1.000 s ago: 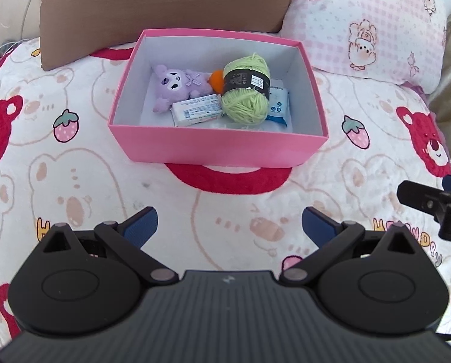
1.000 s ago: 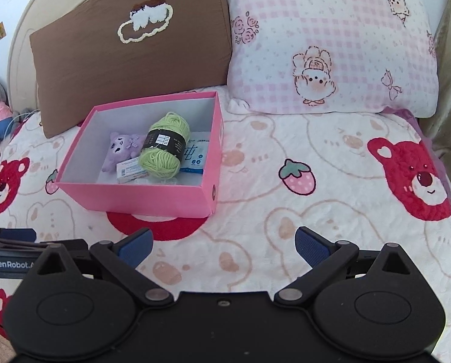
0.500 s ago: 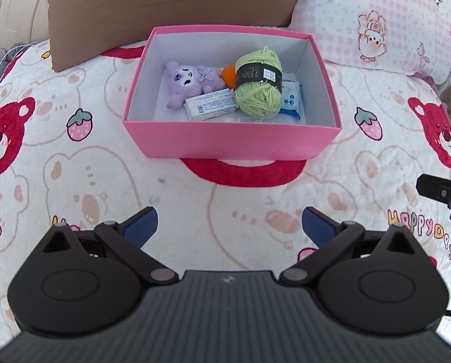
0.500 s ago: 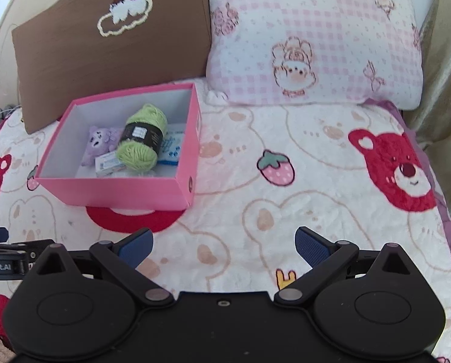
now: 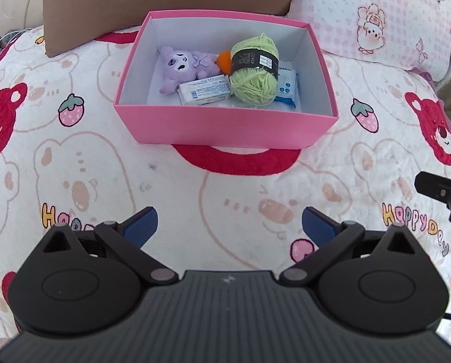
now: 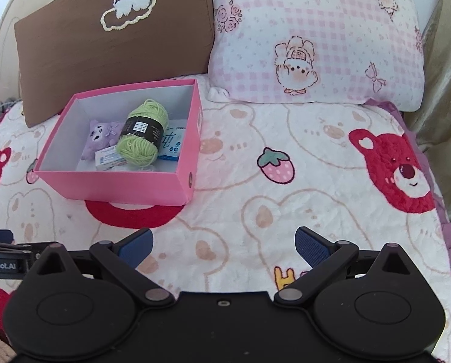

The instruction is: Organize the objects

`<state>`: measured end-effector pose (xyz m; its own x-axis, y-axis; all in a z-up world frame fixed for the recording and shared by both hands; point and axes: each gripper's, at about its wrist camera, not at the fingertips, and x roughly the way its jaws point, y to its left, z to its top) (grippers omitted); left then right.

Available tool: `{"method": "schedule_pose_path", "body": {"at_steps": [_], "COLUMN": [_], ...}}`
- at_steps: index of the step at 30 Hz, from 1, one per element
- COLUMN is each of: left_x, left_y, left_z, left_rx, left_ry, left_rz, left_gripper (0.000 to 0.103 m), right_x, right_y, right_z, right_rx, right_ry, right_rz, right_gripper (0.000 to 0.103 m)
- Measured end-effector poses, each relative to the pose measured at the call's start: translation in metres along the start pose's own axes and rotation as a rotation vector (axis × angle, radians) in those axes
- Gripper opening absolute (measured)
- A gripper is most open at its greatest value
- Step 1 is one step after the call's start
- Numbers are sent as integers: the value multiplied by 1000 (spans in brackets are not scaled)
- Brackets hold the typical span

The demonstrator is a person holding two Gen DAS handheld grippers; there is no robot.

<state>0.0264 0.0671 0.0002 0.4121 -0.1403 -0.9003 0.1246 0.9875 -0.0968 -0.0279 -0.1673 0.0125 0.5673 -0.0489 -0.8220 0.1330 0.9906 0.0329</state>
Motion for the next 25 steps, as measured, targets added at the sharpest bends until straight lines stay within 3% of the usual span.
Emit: {"method": "schedule_pose_path", "body": {"at_steps": [25], "left_x": [-2], "left_y": [-6], "left_z": [-2], "left_rx": [20], "left_ry": [-6], "left_rz": [-3], "left_gripper": [103], "right_x": [0], "right_y": [-4], "right_z": [0], "right_rx": [1], "right_ry": [2], "right_rz": [-29], "right_gripper": [101]}}
